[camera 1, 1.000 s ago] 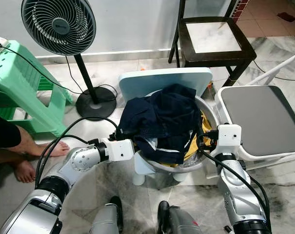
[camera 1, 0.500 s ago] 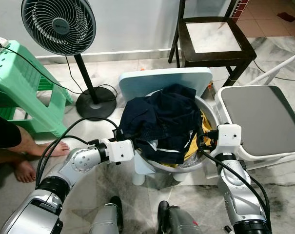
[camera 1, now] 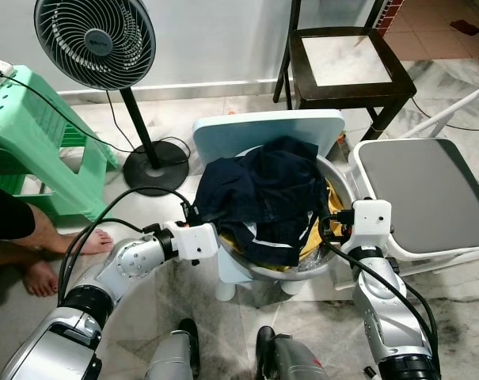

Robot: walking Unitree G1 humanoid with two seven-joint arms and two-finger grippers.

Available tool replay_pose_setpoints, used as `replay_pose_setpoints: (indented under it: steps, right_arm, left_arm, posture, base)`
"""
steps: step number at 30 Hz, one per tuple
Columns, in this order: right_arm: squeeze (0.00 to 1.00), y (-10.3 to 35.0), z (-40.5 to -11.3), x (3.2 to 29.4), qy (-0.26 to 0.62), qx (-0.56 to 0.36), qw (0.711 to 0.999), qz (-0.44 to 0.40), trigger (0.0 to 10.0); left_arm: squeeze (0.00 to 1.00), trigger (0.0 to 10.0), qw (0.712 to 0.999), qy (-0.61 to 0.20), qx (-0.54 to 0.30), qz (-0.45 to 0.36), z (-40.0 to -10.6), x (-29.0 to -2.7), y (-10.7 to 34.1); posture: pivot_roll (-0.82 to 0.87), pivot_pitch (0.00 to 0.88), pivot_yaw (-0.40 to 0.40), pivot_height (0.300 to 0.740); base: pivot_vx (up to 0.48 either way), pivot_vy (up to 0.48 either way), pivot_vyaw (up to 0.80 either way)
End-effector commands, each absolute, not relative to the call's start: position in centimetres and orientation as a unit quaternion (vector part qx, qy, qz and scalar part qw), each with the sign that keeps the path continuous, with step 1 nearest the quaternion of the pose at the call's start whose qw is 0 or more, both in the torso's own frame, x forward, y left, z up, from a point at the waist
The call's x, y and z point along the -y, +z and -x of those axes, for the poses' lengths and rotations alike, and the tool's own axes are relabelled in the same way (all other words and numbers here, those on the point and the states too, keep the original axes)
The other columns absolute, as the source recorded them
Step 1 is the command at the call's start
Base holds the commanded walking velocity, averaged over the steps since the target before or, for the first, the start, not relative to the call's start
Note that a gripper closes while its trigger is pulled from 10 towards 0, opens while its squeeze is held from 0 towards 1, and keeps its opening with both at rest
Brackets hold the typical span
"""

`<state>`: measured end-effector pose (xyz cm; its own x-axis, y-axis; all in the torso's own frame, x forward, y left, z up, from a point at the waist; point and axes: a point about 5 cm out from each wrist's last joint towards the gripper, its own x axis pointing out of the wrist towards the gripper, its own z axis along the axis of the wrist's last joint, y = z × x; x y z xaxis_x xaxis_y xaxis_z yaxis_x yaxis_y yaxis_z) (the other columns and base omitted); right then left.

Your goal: Hang hanger

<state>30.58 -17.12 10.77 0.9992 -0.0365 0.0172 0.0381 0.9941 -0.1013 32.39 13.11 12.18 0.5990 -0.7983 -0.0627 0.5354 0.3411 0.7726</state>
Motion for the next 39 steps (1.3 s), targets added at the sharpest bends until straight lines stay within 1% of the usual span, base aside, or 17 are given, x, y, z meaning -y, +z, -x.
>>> replay_pose_setpoints:
  steps: [1, 5, 7, 9, 10, 11, 12, 13, 14, 16, 18, 19, 20, 22, 27, 32, 39]
  right_arm:
    - [0.0, 9.9, -30.3, 17.6, -0.024, -0.008, 0.998, 0.052, 10.0]
    - [0.0, 9.9, -30.5, 17.7, -0.023, -0.007, 0.998, 0.051, 10.0]
    - [0.0, 9.9, -30.6, 17.6, -0.02, -0.007, 0.998, 0.051, 10.0]
    - [0.0, 9.9, -30.8, 17.6, -0.019, -0.006, 0.999, 0.05, 10.0]
    - [0.0, 10.0, -30.9, 17.6, -0.016, -0.004, 0.999, 0.048, 10.0]
    - [0.0, 10.0, -30.9, 17.6, -0.016, -0.004, 0.999, 0.048, 10.0]
    - [0.0, 10.0, -31.0, 17.6, -0.015, -0.003, 0.999, 0.047, 10.0]
    - [0.0, 10.1, -31.2, 17.4, -0.012, 0.0, 0.999, 0.044, 10.0]
    - [0.0, 10.2, -31.2, 17.3, -0.01, 0.004, 0.999, 0.039, 10.0]
    - [0.0, 10.5, -31.2, 17.2, -0.005, 0.013, 0.999, 0.029, 10.0]
    - [0.0, 10.6, -31.1, 17.2, -0.001, 0.017, 1.0, 0.013, 10.0]
    - [0.0, 10.6, -31.1, 17.2, -0.001, 0.017, 1.0, 0.013, 10.0]
    - [0.0, 10.4, -30.9, 17.5, -0.004, 0.015, 1.0, -0.002, 10.0]
    - [0.0, 10.2, -30.8, 17.8, -0.01, 0.012, 1.0, -0.015, 10.0]
    - [0.0, 10.3, -30.6, 18.1, -0.023, 0.016, 0.999, -0.026, 10.0]
    - [0.0, 10.4, -30.1, 18.4, -0.036, 0.021, 0.998, -0.037, 10.0]
    - [0.0, 10.5, -29.4, 18.6, -0.048, 0.026, 0.998, -0.038, 10.0]
  left_arm:
    - [0.0, 0.0, 0.816, -0.412, 0.161, -0.371, -31.9, -13.4, 12.1]
    - [0.0, 0.0, 0.855, -0.395, 0.158, -0.297, -31.2, -13.3, 13.0]
    - [0.0, 0.0, 0.88, -0.38, 0.154, -0.24, -30.8, -13.0, 13.8]
    - [0.0, 0.0, 0.89, -0.376, 0.157, -0.206, -30.5, -12.5, 14.6]
    - [0.0, 0.0, 0.903, -0.36, 0.161, -0.172, -30.5, -12.3, 15.3]
    - [0.0, 0.0, 0.903, -0.36, 0.161, -0.172, -30.5, -12.3, 15.3]
    - [0.0, 0.0, 0.912, -0.344, 0.161, -0.153, -30.5, -12.4, 15.6]
    - [0.0, 0.0, 0.931, -0.312, 0.155, -0.106, -30.6, -12.5, 15.7]
    - [0.0, 0.0, 0.943, -0.289, 0.146, -0.08, -30.6, -12.7, 15.3]
    - [0.0, 0.0, 0.961, -0.247, 0.118, -0.035, -30.3, -13.1, 14.3]
    - [0.0, 0.0, 0.973, -0.214, 0.08, -0.01, -29.9, -13.6, 12.9]
    - [0.0, 0.0, 0.973, -0.214, 0.08, -0.01, -29.9, -13.6, 12.9]
    - [0.0, 0.0, 0.979, -0.196, 0.057, 0.005, -29.7, -13.8, 12.2]
    - [0.0, 0.0, 0.981, -0.188, 0.041, 0.013, -29.6, -13.7, 11.8]
    - [0.0, 0.0, 0.981, -0.192, 0.03, -0.009, -30.3, -13.0, 11.6]
    - [0.0, 0.0, 0.977, -0.21, 0.046, -0.013, -31.0, -11.1, 12.5]
    - [0.0, 0.0, 0.973, -0.227, 0.044, -0.015, -31.4, -8.8, 12.9]
  posture:
    - [0.08, 0.286, -0.022, 0.74]
    - [0.1, 0.275, -0.024, 0.74]
    - [0.12, 0.269, -0.025, 0.74]
    - [0.13, 0.264, -0.029, 0.74]
    - [0.13, 0.259, -0.032, 0.74]
    - [0.13, 0.259, -0.032, 0.74]
    - [0.14, 0.257, -0.033, 0.74]
    - [0.14, 0.246, -0.033, 0.74]
    - [0.14, 0.243, -0.032, 0.74]
    - [0.15, 0.227, -0.028, 0.74]
    - [0.15, 0.218, -0.022, 0.74]
    - [0.15, 0.218, -0.022, 0.74]
    - [0.14, 0.207, -0.015, 0.74]
    - [0.13, 0.201, -0.012, 0.74]
    - [0.1, 0.191, -0.007, 0.74]
    - [0.05, 0.161, 0.003, 0.74]
    - [0.0, 0.162, 0.025, 0.74]
  base:
    - [0.0, 0.0, 0.0]
    - [0.0, 0.0, 0.0]
    - [0.0, 0.0, 0.0]
    - [0.0, 0.0, 0.0]
    - [0.0, 0.0, 0.0]
    - [0.0, 0.0, 0.0]
    - [0.0, 0.0, 0.0]
    - [0.0, 0.0, 0.0]
    - [0.0, 0.0, 0.0]
    - [0.0, 0.0, 0.0]
    - [0.0, 0.0, 0.0]
    - [0.0, 0.0, 0.0]
    - [0.0, 0.0, 0.0]
    - [0.0, 0.0, 0.0]
    - [0.0, 0.0, 0.0]
    - [0.0, 0.0, 0.0]
    - [0.0, 0.0, 0.0]
